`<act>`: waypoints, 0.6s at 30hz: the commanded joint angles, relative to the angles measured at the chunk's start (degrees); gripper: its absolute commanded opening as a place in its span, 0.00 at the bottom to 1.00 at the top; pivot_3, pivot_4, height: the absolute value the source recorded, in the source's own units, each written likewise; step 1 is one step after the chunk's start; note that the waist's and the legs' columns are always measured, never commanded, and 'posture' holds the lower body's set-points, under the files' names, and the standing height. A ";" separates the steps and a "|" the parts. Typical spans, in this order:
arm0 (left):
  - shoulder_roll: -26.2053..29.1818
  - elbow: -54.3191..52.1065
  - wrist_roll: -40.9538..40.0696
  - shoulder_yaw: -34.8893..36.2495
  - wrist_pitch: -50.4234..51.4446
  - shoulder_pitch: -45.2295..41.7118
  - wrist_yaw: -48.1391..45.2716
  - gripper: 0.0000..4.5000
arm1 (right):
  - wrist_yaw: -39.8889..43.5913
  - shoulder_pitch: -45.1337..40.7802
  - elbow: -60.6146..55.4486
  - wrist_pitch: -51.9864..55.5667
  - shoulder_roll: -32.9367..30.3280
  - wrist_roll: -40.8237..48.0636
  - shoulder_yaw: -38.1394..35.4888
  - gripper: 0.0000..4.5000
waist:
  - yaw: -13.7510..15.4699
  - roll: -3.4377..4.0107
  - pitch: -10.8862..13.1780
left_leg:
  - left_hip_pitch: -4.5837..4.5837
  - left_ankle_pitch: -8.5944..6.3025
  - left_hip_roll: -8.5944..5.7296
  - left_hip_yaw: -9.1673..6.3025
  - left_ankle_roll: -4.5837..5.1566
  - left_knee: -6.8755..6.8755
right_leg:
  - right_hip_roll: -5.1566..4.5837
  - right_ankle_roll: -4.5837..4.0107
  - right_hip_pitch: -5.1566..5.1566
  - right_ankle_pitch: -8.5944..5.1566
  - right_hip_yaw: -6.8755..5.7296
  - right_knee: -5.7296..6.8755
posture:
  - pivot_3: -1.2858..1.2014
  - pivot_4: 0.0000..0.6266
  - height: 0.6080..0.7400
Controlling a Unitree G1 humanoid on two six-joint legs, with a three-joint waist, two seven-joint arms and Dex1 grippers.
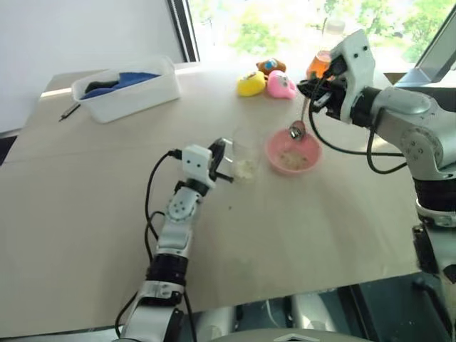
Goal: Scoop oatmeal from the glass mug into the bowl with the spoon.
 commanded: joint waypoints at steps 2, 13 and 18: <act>0.12 -1.37 0.14 0.40 -0.66 0.59 0.10 0.03 | -7.32 -5.61 2.62 7.75 8.00 14.21 -16.21 0.00 | -0.28 0.01 0.00 | 0.00 0.00 0.00 0.01 0.00 -0.01 | 0.01 0.00 -0.02 0.00 0.01 0.02 | 0.52 0.24 1.00; 0.51 -6.78 -0.05 1.35 1.50 4.98 1.03 0.03 | -12.78 -4.65 -3.64 16.73 16.30 28.84 -18.83 0.00 | -0.52 0.04 -0.02 | 0.01 0.00 0.02 -0.01 0.00 -0.03 | 0.01 0.00 -0.03 0.00 0.01 0.05 | 0.52 0.24 1.00; -0.25 -10.73 0.28 1.04 3.37 7.68 2.59 0.03 | -9.72 -0.26 -6.33 13.98 13.63 22.99 -11.96 0.00 | -0.52 0.04 -0.03 | 0.01 0.00 -0.01 0.01 0.00 -0.01 | 0.00 0.00 -0.02 0.00 0.03 0.06 | 0.52 0.24 1.00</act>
